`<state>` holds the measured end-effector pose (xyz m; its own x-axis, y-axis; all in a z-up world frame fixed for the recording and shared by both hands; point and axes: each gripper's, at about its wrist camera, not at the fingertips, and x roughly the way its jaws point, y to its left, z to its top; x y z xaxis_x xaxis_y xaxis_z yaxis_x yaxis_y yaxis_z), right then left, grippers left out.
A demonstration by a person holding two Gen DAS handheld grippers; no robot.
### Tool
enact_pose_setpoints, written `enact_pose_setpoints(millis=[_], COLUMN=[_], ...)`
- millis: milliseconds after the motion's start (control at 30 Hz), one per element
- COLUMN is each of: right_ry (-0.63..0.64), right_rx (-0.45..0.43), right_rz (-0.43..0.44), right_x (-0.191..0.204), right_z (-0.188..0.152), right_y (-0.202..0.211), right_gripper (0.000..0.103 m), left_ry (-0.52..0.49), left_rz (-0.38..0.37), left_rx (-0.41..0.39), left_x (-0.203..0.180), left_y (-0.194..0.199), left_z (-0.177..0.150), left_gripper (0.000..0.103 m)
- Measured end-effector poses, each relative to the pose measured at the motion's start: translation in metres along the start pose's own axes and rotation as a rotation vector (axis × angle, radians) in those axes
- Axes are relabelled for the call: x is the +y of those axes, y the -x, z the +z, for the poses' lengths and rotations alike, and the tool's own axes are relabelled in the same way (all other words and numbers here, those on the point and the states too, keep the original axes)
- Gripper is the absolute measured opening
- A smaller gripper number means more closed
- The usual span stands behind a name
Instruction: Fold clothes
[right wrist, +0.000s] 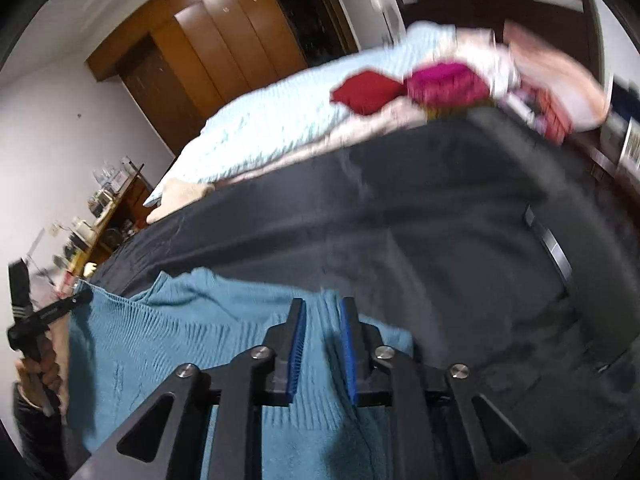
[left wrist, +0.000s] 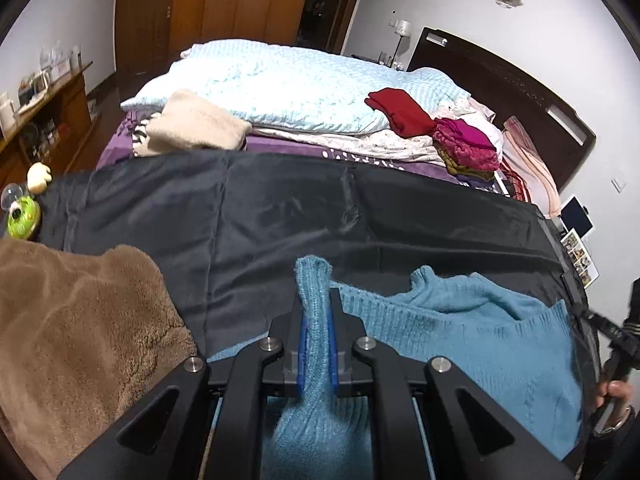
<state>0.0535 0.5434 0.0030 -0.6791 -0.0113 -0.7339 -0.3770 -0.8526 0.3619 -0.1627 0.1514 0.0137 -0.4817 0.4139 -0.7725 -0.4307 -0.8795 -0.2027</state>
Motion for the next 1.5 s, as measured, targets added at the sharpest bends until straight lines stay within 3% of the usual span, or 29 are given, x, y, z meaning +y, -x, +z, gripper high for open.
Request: enact_pose_setpoints(millis=[33, 67, 133, 333, 400, 433, 467, 500, 533, 633, 800, 933, 1067, 1233, 1333, 1400, 1433, 1467, 1500], right_ry=[-0.007, -0.012, -0.007, 0.127, 0.185, 0.2, 0.21, 0.214, 0.219, 0.193, 0.215, 0.237, 0.224, 0.188, 0.175, 0.162, 0.157, 0.151, 0.148], right_rx=[0.013, 0.025, 0.036, 0.0, 0.058, 0.097, 0.117, 0.102, 0.072, -0.053, -0.227, -0.307, -0.26, -0.132, -0.087, -0.046, -0.024, -0.003, 0.008], right_rz=[0.0, -0.003, -0.02, -0.044, -0.068, -0.083, -0.092, -0.093, -0.099, -0.077, -0.117, -0.183, -0.257, -0.299, -0.314, -0.31, -0.309, -0.308, -0.309], right_x=[-0.004, -0.007, -0.01, 0.01, 0.02, 0.022, 0.023, 0.024, 0.025, 0.027, 0.049, 0.066, 0.063, 0.048, 0.039, 0.034, 0.032, 0.03, 0.029], right_z=[-0.001, -0.002, -0.003, -0.01, -0.011, -0.013, -0.015, -0.016, -0.017, -0.017, -0.003, 0.019, 0.033, 0.025, 0.021, 0.021, 0.021, 0.021, 0.02], right_y=[-0.005, -0.009, -0.016, -0.018, -0.031, -0.039, -0.044, -0.042, -0.036, -0.001, 0.048, 0.059, 0.022, -0.037, -0.051, -0.056, -0.058, -0.06, -0.06], right_gripper=[0.032, 0.048, 0.069, 0.068, 0.055, 0.036, 0.033, 0.027, 0.013, 0.013, 0.013, 0.013, 0.013, 0.013, 0.013, 0.016, 0.024, 0.039, 0.052], left_ry=[0.003, 0.006, 0.013, 0.031, 0.038, 0.038, 0.036, 0.037, 0.041, 0.061, 0.072, 0.038, 0.041, 0.001, -0.014, -0.016, -0.01, 0.003, 0.018], left_rz=[-0.001, -0.003, -0.006, -0.014, -0.017, -0.017, -0.016, -0.015, -0.017, -0.029, -0.04, 0.033, 0.09, 0.172, 0.204, 0.235, 0.252, 0.256, 0.243], left_rx=[0.004, 0.009, 0.018, 0.044, 0.053, 0.055, 0.052, 0.048, 0.044, 0.019, -0.074, -0.119, -0.065, -0.002, 0.035, 0.077, 0.084, 0.078, 0.073], left_x=[0.001, 0.001, 0.002, 0.005, 0.006, 0.007, 0.006, 0.007, 0.008, 0.011, 0.004, -0.004, 0.0, 0.0, 0.001, 0.003, 0.005, 0.009, 0.012], left_y=[-0.001, -0.003, -0.006, -0.014, -0.017, -0.017, -0.016, -0.014, -0.012, 0.0, 0.029, 0.029, -0.003, -0.046, -0.063, -0.075, -0.077, -0.075, -0.071], left_z=[0.0, -0.001, -0.001, -0.003, -0.003, -0.004, -0.004, -0.004, -0.004, 0.0, 0.014, 0.026, 0.027, 0.009, 0.0, -0.006, -0.007, -0.007, -0.006], left_gripper=[0.01, 0.01, 0.01, 0.01, 0.01, 0.01, 0.01, 0.01, 0.01, 0.01, 0.01, 0.01, 0.01, 0.011, 0.016, 0.04, 0.046, 0.055, 0.057])
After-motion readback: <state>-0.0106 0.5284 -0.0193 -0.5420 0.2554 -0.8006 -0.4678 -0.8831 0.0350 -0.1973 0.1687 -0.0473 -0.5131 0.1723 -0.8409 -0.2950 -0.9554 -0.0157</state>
